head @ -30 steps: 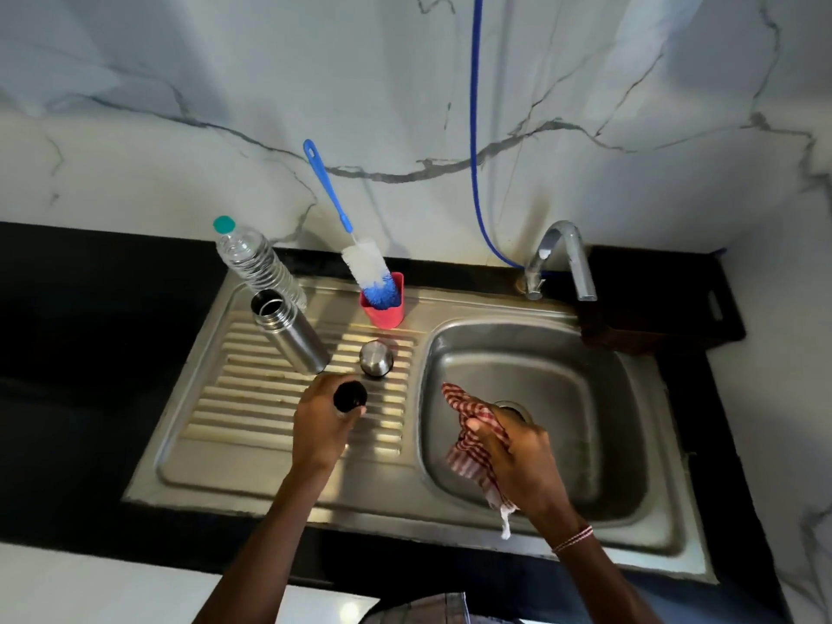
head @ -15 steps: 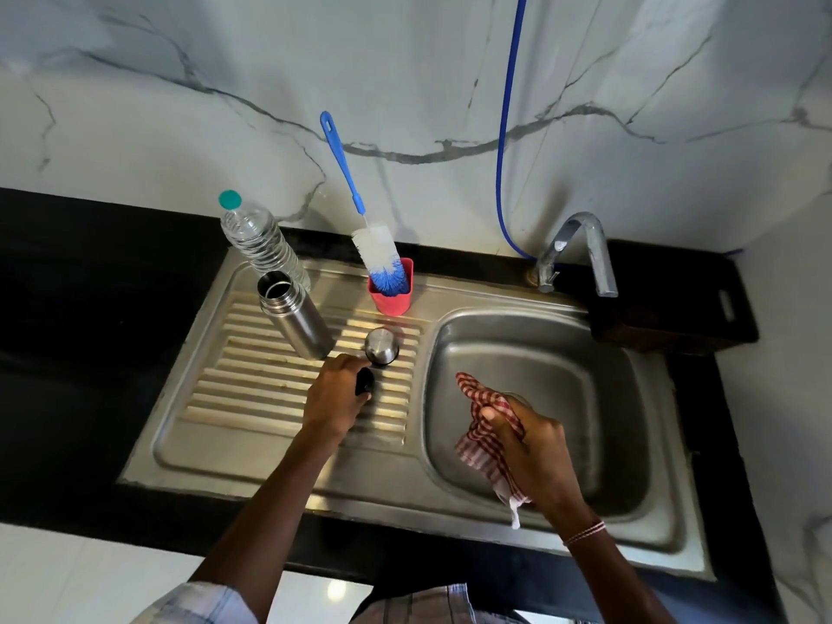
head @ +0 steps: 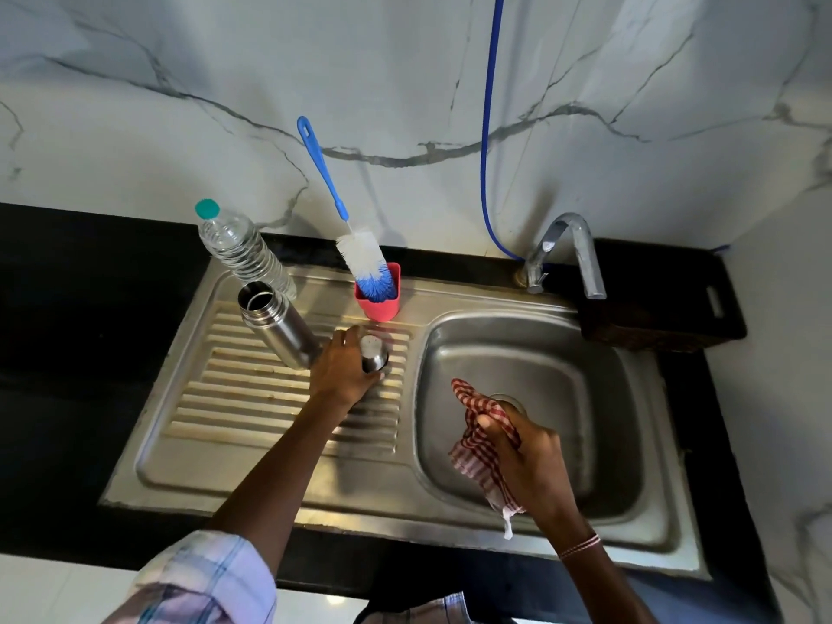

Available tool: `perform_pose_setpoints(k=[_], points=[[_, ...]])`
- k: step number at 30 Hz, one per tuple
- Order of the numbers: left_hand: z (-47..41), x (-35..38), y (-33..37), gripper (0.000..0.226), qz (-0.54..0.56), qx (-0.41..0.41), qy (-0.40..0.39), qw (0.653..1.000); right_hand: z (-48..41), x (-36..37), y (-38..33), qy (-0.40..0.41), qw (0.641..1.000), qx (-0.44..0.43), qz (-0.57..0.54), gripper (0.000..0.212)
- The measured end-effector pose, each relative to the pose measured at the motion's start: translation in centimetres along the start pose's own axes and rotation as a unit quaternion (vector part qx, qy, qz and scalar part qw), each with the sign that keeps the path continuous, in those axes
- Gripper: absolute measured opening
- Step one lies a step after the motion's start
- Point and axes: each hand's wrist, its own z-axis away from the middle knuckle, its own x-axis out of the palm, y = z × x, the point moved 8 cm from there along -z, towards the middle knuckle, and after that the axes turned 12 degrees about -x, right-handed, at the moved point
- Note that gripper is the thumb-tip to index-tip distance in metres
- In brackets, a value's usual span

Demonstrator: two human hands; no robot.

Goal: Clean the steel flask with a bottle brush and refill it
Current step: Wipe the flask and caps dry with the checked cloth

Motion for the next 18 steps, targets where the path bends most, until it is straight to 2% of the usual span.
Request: perform_pose_setpoints(k=[5,8,10,12,14,16,18], points=[[-1.2,1.3,0.8,0.074,-0.044,-0.020,-0.004,0.999,1.0,-1.3,0.6,0.002,1.000,0.021,-0.011,0.032],[-1.4,0.9,1.3,0.067,-0.025,-0.026,-0.002,0.999,1.6,-2.3,1.0,0.020,0.999,0.029,-0.009,0.031],[-1.2,0.1,1.8,0.064,0.044,-0.022,-0.002,0.999,1.9,-2.7,1.6,0.026,0.998,0.045,-0.016,0.025],[-0.2,-1.2,2.7,0.060,0.165,-0.018,-0.007,0.986,2.1,-3.0,2.0,0.032,0.997,0.065,-0.036,0.018],[2.0,-2.4,4.3,0.052,0.309,-0.024,-0.049,0.950,2.0,-3.7,2.1,0.054,0.993,0.081,-0.061,0.024],[5.1,-2.9,6.6,0.045,0.440,-0.035,-0.132,0.888,1.6,-4.6,1.5,0.080,0.989,0.089,-0.089,0.039],[8.4,-3.5,9.0,0.048,0.538,-0.035,-0.194,0.820,1.0,-5.6,0.3,0.105,0.985,0.081,-0.109,0.037]])
